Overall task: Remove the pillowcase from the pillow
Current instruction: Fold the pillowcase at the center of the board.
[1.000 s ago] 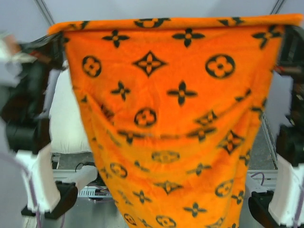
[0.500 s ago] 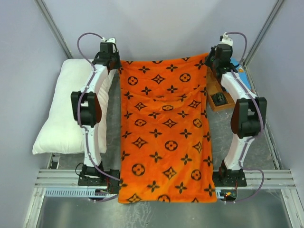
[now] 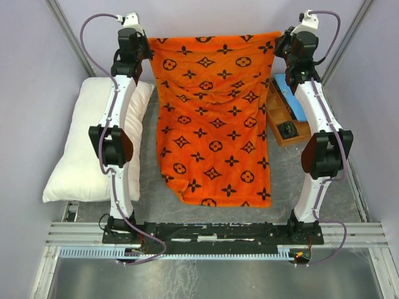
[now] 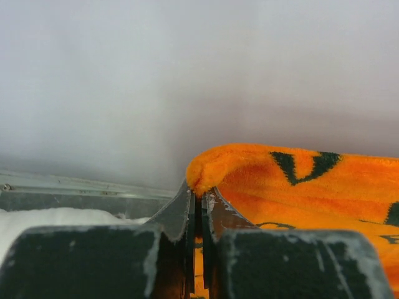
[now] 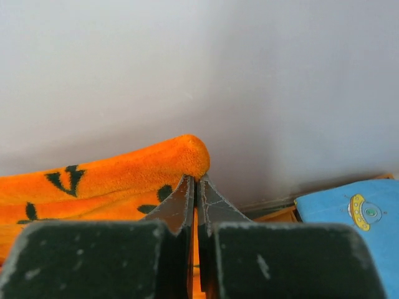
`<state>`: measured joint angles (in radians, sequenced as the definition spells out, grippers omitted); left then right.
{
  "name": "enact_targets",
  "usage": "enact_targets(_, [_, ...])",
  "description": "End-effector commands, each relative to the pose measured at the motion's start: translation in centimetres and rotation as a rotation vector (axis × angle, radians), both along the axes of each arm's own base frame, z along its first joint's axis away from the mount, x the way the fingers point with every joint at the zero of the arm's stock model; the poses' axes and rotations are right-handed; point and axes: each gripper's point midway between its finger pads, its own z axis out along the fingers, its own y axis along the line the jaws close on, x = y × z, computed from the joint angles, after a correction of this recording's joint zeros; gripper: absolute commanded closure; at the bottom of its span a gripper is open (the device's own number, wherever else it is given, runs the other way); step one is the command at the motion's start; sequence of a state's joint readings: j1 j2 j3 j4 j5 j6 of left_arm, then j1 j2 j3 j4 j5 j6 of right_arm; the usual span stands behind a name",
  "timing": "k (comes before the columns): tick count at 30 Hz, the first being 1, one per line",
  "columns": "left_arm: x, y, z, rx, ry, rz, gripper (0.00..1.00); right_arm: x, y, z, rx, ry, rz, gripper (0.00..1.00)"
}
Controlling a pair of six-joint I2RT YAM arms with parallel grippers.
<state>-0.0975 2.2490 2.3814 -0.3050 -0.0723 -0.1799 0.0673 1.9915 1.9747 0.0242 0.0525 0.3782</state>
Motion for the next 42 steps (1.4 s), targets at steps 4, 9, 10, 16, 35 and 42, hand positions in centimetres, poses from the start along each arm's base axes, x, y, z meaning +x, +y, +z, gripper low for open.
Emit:
enact_targets(4, [-3.1, 1.5, 10.3, 0.05, -0.218, 0.02, 0.97, -3.4, -0.5, 10.0, -0.048, -0.201, 0.007, 0.99])
enact_targets(9, [-9.3, 2.0, 20.2, 0.054, -0.392, 0.024, 0.97, -10.6, 0.0, 19.0, -0.05, -0.369, 0.054, 0.99])
enact_targets(10, [-11.0, 2.3, 22.3, 0.057, -0.433, 0.029, 0.97, -12.2, 0.0, 20.8, -0.053, -0.399, 0.066, 0.99])
enact_targets(16, [-25.0, 3.6, 32.1, 0.108, -0.688, 0.04, 0.97, -22.6, 1.0, 29.5, -0.004, -0.612, 0.152, 0.99])
enact_targets(35, [-61.2, 8.0, 39.1, 0.075, -1.191, 0.159, 0.97, -53.8, -0.8, 37.3, 0.009, -1.001, 0.15, 0.99])
enact_targets(42, [-55.2, 7.4, 38.0, 0.102, -1.023, 0.129, 0.97, -49.8, -1.0, 36.0, -0.018, -0.902, 0.12, 0.99])
